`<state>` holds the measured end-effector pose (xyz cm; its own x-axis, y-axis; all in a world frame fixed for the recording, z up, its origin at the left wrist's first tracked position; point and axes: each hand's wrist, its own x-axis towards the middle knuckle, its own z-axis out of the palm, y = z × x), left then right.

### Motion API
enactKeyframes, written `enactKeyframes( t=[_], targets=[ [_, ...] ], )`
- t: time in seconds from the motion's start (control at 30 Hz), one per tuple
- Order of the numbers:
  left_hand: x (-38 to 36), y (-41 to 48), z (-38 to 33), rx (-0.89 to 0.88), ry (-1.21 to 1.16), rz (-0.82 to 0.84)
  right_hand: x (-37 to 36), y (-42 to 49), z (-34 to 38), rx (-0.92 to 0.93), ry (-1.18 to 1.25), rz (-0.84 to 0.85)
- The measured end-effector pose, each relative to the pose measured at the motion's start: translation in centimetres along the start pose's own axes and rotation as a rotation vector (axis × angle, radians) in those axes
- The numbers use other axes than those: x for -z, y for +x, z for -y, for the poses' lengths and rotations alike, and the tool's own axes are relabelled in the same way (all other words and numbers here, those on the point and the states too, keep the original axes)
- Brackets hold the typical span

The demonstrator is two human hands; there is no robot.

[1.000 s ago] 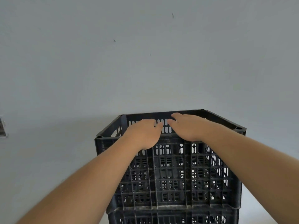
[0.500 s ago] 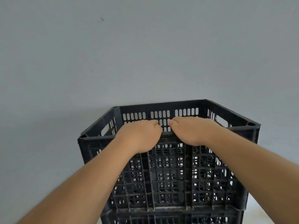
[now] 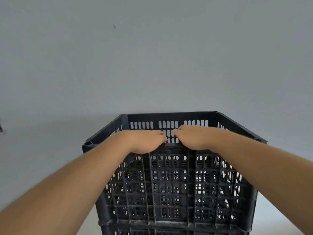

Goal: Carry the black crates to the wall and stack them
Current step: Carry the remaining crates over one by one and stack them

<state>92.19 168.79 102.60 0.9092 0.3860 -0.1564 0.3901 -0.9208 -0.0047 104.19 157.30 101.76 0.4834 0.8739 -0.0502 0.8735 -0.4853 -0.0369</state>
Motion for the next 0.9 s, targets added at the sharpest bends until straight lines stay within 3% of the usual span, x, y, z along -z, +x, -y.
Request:
enactKeyframes(
  t=[0.17,0.43,0.67,0.9],
  targets=[
    [2.8,0.7,3.3,0.063,-0.198,-0.059,3.1,0.9,-3.3,-0.079,0.139,-0.072],
    [3.7,5.6,12.1,0.173,-0.106,-0.003,6.0,6.2,-10.5,-0.241,0.164,-0.18],
    [2.6,9.2,18.3,0.124,-0.129,-0.005,3.2,7.6,-14.9,-0.259,0.036,-0.109],
    [0.6,11.8,20.1,-0.006,-0.156,-0.06,1.0,7.3,-17.4,-0.269,0.053,0.066]
  ],
)
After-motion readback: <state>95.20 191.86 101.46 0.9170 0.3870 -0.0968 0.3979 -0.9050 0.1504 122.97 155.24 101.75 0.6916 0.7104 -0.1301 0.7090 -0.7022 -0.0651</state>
